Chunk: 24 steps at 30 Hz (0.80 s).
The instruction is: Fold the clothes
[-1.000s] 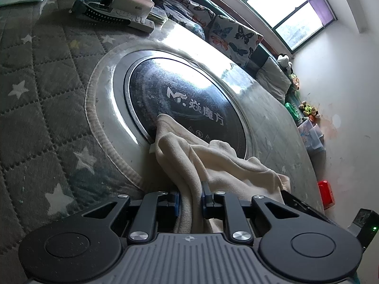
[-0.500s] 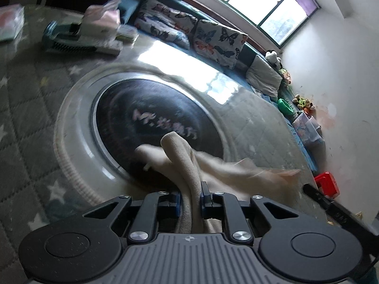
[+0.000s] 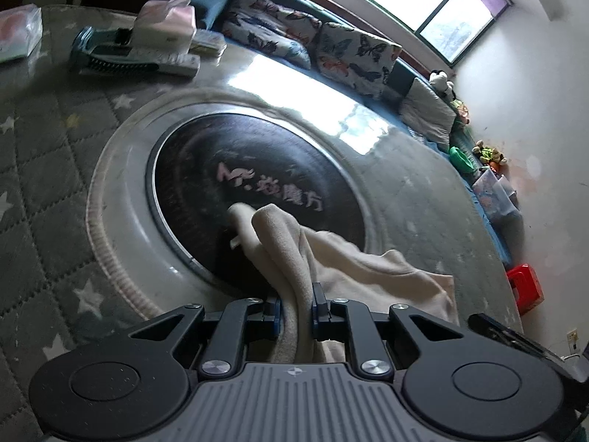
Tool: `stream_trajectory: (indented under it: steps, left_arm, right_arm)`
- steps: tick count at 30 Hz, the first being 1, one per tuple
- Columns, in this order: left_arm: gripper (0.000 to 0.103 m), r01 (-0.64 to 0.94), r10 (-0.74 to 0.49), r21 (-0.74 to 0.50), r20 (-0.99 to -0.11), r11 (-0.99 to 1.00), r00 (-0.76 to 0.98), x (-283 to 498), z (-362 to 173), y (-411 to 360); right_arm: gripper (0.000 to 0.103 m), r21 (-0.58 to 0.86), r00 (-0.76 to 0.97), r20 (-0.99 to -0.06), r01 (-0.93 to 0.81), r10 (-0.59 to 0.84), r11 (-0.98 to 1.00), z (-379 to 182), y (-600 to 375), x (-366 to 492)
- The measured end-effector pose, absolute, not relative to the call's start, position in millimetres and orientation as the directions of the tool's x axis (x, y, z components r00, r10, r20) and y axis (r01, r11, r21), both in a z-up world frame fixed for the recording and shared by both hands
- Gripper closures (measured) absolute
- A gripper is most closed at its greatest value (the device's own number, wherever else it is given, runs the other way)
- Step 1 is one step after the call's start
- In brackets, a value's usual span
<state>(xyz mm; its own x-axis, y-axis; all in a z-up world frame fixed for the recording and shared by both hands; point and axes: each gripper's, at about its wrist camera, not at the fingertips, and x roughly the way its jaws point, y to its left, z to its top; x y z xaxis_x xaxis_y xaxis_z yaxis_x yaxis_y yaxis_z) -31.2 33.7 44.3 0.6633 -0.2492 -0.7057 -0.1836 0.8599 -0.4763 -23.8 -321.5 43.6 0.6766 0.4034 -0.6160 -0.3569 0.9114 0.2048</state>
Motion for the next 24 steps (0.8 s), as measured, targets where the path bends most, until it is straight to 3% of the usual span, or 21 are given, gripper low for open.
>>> stream_trajectory:
  steps: [6,14,15,18,24]
  left_arm:
    - [0.087,-0.185,-0.252,-0.475,-0.712,0.860,0.656,-30,38,35]
    - [0.086,-0.201,-0.253,-0.479,-0.722,0.855,0.644,-32,28,36]
    - [0.086,-0.202,-0.253,-0.480,-0.721,0.854,0.645,-32,28,36]
    - [0.086,-0.197,-0.253,-0.482,-0.715,0.854,0.652,-34,32,36]
    - [0.087,-0.164,-0.249,-0.472,-0.693,0.866,0.677,-36,48,32]
  right_arm:
    - [0.061,0.258,0.654,-0.633,-0.326,0.414,0.910,21,-313,-10]
    - [0.061,0.282,0.662,-0.611,-0.331,0.434,0.901,11,-302,-6]
    - [0.064,0.270,0.662,-0.612,-0.340,0.433,0.901,11,-299,-6]
    - [0.088,0.265,0.656,-0.615,-0.351,0.437,0.898,11,-296,-7]
    - [0.093,0.246,0.688,-0.588,-0.349,0.426,0.904,25,-297,-17]
